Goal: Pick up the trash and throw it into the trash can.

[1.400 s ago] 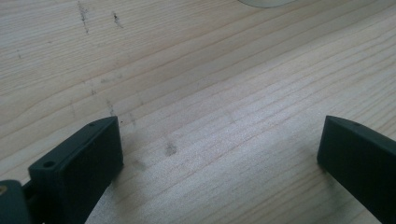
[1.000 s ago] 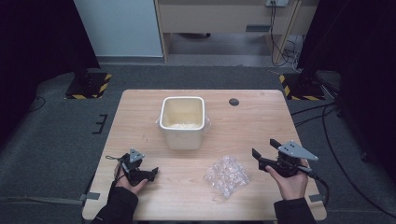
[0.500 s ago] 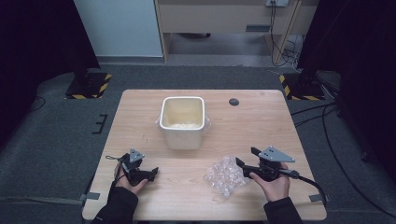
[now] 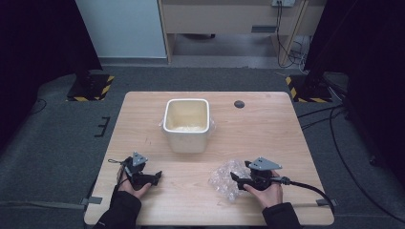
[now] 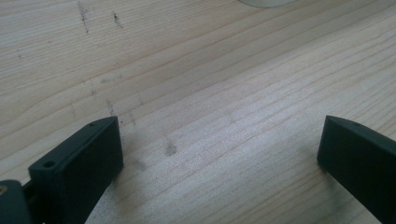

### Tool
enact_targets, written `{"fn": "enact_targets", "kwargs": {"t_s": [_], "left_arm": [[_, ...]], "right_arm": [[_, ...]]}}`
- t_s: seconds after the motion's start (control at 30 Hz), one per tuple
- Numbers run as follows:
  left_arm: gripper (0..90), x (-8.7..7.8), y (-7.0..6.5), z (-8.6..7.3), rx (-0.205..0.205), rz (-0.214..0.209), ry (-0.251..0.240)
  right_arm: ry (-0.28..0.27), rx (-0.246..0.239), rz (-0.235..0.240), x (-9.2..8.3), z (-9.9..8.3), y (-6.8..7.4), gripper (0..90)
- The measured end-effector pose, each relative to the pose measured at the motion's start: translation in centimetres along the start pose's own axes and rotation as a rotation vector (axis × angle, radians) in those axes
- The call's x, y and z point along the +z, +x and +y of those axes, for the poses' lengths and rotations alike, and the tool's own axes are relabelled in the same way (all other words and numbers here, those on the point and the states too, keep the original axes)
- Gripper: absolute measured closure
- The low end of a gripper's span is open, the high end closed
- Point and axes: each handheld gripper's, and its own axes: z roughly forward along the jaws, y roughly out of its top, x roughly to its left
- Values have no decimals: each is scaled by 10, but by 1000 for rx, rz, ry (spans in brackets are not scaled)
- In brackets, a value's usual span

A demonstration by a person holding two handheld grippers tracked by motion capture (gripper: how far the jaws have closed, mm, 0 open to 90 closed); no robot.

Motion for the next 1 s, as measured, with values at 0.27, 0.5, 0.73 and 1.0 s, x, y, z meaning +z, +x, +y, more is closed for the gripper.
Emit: {"fn": "enact_targets", "kwargs": {"t_s": [0.27,0.5,0.73,1.0], "left_arm": [[0,0,0,0,0,0,0],[0,0,0,0,0,0,0],[0,0,0,0,0,0,0],[0,0,0,0,1,1,0]], "right_arm": [[72,-18,15,11,-10,5,217],[128,-68,14,16,-15,6,249],[145,-90,-3,16,-16,7,299],[141,-75,-19,15,-12,4,609]]}}
